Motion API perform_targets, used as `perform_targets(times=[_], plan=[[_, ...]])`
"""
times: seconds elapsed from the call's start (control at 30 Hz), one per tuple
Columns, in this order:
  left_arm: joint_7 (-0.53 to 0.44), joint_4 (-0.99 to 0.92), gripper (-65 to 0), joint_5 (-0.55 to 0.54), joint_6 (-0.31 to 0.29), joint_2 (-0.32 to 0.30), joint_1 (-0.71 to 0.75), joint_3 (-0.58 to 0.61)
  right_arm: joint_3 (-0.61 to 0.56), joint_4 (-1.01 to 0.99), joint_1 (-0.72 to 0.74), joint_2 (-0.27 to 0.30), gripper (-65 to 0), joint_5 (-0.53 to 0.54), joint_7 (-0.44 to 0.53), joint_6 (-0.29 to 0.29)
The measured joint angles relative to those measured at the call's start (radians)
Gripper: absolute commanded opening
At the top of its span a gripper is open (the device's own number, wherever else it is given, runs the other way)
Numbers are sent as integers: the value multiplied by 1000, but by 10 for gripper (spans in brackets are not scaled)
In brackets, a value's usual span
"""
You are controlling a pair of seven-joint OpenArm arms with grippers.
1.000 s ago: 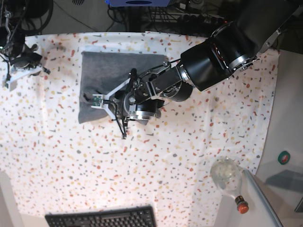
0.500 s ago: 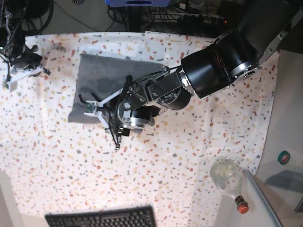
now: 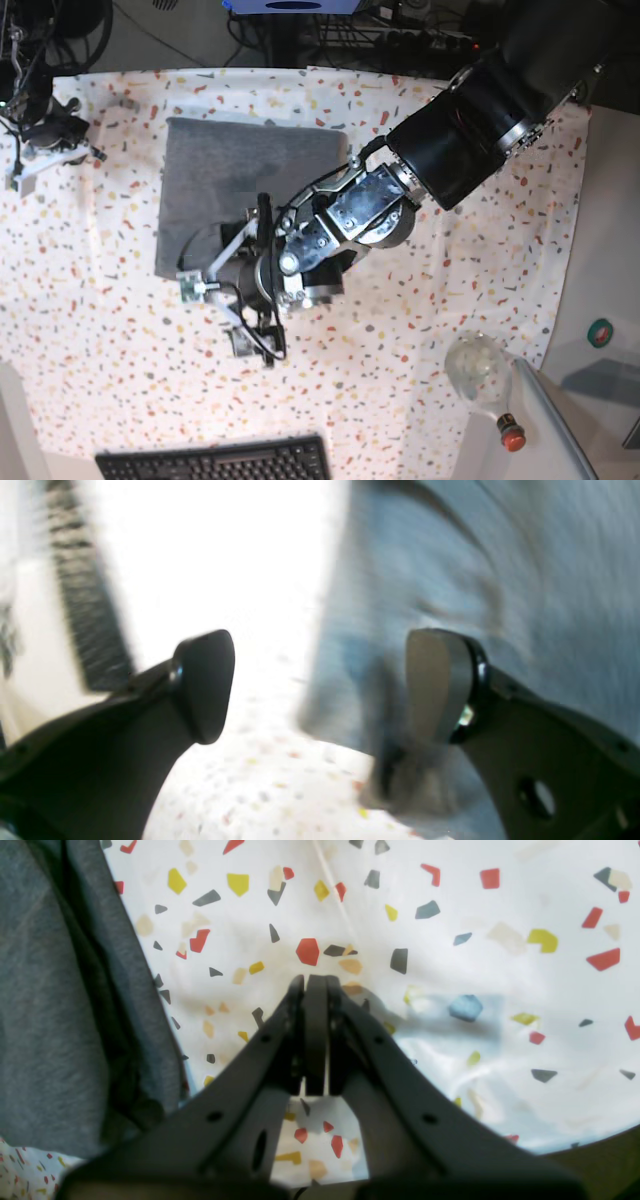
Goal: Layout the t-shirt on the table in an organized manner, then fold the t-shirt properly
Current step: 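Flatten and square the folded shirt with the left gripper, then grasp the folded shirt's edge with the left gripper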
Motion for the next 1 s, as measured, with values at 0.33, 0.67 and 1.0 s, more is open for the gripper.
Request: perform_targets(times=[0.33, 0.67, 1.0], plan=[[154, 206, -650, -97, 10, -118, 264, -629, -74, 92, 66, 21, -650, -12, -5, -1], [151, 126, -523, -335, 16, -302, 395, -902, -303, 87, 326, 72, -237, -11, -88, -6], [151, 210, -87, -417, 7, -296, 377, -613, -384, -46, 400, 65, -233, -10, -89, -6]])
